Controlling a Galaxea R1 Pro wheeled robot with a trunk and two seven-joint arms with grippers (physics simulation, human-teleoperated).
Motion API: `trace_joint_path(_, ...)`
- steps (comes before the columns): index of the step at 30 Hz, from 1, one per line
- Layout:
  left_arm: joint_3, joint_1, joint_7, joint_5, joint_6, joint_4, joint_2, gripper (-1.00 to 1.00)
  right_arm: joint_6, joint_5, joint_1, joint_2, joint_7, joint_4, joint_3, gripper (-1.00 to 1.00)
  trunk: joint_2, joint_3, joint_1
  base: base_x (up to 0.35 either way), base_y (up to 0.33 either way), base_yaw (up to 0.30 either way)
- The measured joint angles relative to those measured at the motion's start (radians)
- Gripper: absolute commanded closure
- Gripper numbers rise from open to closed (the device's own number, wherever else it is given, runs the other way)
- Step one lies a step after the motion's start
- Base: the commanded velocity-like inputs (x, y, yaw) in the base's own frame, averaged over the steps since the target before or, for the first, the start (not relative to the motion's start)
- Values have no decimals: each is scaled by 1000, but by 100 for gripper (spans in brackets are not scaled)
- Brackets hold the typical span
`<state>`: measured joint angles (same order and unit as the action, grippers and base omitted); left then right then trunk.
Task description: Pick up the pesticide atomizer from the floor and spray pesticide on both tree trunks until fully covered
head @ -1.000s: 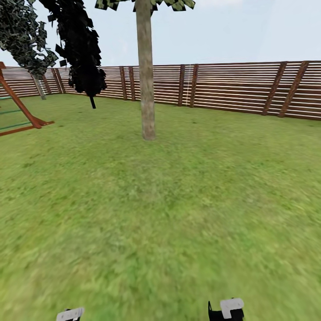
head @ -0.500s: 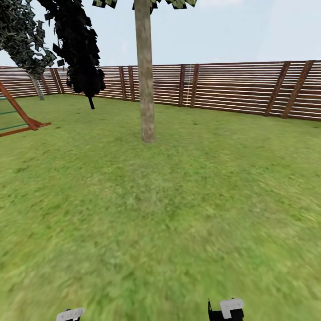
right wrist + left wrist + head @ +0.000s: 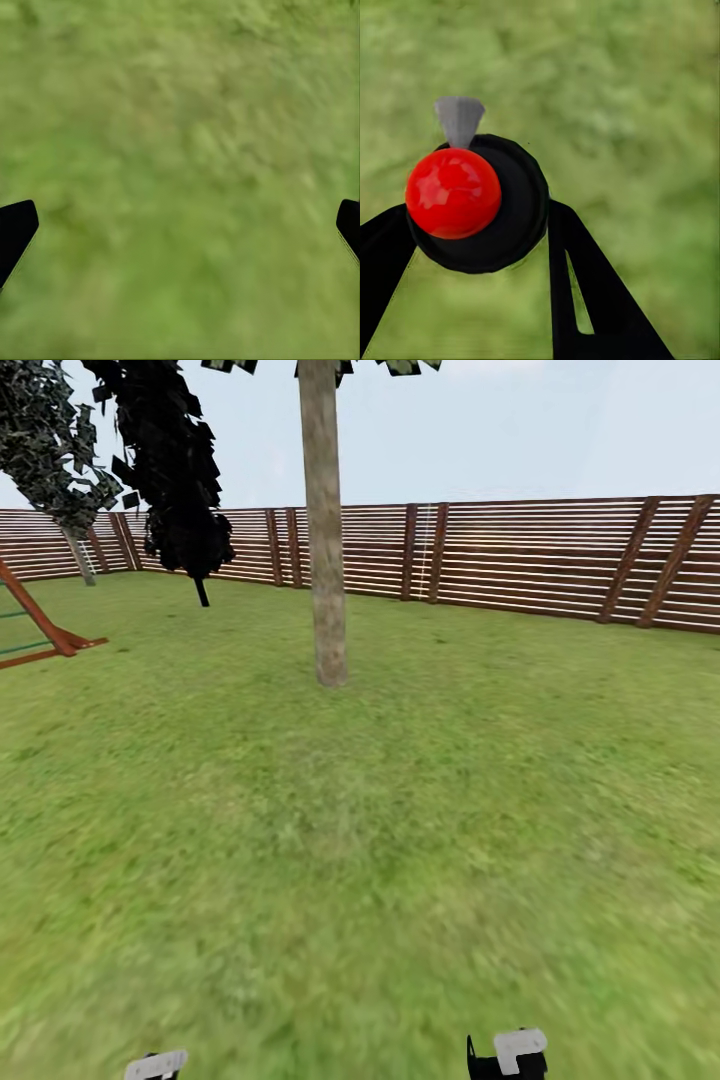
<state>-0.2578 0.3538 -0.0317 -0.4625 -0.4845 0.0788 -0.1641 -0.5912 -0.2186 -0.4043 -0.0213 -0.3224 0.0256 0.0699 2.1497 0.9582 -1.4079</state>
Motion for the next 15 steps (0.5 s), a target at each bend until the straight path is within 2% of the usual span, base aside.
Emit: trace_joint_path(15, 0, -1, 0, 0, -1, 0, -1, 100, 0, 0, 0, 0, 0, 0, 0, -100, 0, 0, 0, 338, 0, 0)
